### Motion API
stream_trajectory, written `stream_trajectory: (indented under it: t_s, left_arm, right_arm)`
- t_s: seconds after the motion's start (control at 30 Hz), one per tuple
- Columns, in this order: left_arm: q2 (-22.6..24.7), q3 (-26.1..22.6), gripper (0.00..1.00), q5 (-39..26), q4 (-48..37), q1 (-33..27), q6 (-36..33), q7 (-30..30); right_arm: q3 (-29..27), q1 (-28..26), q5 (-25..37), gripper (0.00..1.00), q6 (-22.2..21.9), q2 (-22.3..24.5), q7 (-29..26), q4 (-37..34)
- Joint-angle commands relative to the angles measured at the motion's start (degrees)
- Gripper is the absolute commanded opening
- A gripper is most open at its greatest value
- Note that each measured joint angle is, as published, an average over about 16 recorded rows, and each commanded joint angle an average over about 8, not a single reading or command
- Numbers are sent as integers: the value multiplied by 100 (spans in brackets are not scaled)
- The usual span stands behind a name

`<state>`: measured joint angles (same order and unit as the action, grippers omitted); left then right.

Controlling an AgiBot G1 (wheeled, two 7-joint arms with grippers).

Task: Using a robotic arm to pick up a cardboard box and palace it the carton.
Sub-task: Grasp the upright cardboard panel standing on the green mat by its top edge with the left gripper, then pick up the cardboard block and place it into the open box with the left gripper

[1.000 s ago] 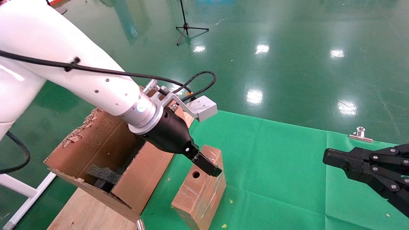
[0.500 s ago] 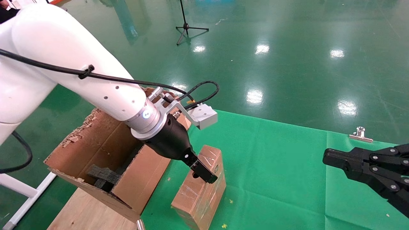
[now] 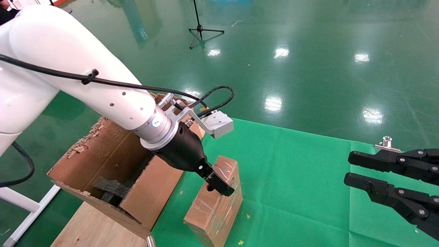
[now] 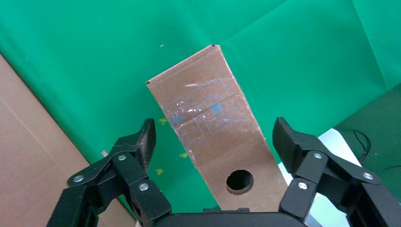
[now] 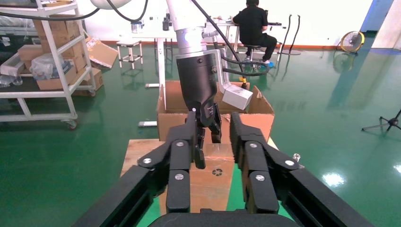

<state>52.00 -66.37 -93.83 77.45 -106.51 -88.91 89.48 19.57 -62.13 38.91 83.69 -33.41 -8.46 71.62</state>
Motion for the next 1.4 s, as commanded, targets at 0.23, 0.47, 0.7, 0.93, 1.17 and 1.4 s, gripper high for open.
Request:
stream_trajectory:
  t_s: [0.23, 0.47, 0.7, 0.93, 1.17, 1.4]
  left_arm:
    - [-9, 25, 0, 13, 0, 17, 4, 1]
    - [0, 33, 0, 17, -40, 13, 24, -30]
    - [-118, 143, 0, 87, -81, -171, 210, -644]
    - [-781, 696, 0, 731, -183, -557, 374, -1730]
    - [-1465, 1179, 0, 881, -847, -1258, 289, -2626]
    - [-1737, 1160, 0, 69, -2055, -1844, 305, -3982]
  right_arm:
    - [0, 0, 0, 100, 0, 0, 0, 0]
    - [0, 0, 0, 100, 0, 0, 0, 0]
    - [0, 0, 0, 100, 0, 0, 0, 0]
    - [0, 0, 0, 100, 0, 0, 0, 0]
    - [1, 0, 0, 100, 0, 0, 0, 0]
    - [1, 0, -1, 100, 0, 0, 0, 0]
